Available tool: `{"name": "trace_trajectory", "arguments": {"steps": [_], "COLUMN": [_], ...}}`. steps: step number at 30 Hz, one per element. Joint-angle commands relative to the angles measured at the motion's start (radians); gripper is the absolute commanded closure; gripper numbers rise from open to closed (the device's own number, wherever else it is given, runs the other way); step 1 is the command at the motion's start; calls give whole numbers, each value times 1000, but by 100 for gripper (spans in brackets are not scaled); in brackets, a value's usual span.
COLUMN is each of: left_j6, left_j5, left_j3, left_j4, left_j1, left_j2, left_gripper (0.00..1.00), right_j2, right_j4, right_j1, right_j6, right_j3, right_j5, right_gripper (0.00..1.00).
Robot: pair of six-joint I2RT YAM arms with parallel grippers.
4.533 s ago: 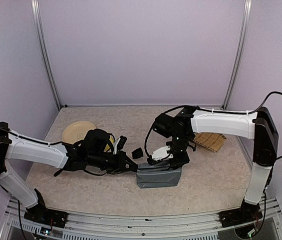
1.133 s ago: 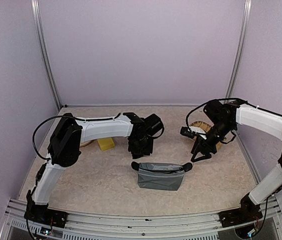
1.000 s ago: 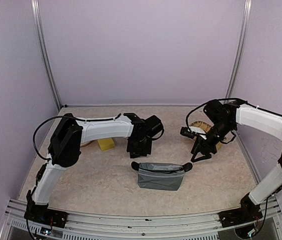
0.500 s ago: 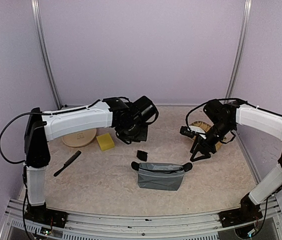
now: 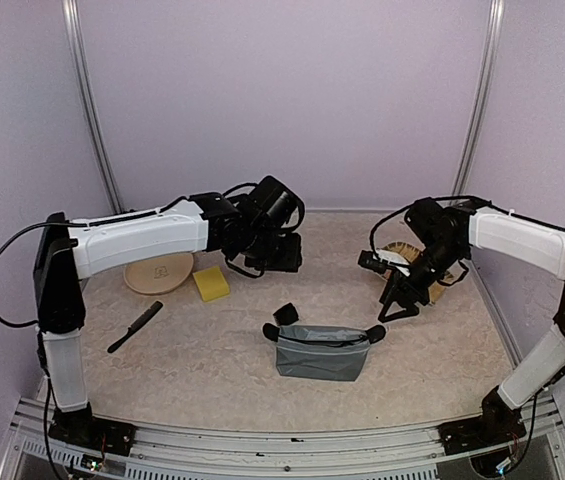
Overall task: Sort the hair-cutting tools
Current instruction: Pick up the comb from the center of the board.
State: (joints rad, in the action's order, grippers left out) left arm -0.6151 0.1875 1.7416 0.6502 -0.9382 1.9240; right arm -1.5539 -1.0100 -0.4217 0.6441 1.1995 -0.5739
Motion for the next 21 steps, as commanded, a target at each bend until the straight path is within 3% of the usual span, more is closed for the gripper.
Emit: {"name": "trace_trajectory", "arguments": {"steps": [1, 6, 15, 21], "left_j6": [71, 10, -116, -132], "left_j5": [-14, -52, -65, -10], "left_j3": [41, 98, 155, 205], "left_j4": [11, 64, 83, 200], "left_j1": [16, 35, 8, -13], "left_j2": [133, 246, 373, 409], "left_gripper": [59, 57, 57, 58], "right_j2": [-8, -15, -55, -58], "right_j4": [4, -23, 4, 8], "right_j1": [12, 16, 16, 16], "right_j6": [-19, -24, -31, -23], "right_j3": [70, 143, 99, 95], "right_j5": [65, 69, 48, 48], "right_gripper": [33, 30, 26, 25]}}
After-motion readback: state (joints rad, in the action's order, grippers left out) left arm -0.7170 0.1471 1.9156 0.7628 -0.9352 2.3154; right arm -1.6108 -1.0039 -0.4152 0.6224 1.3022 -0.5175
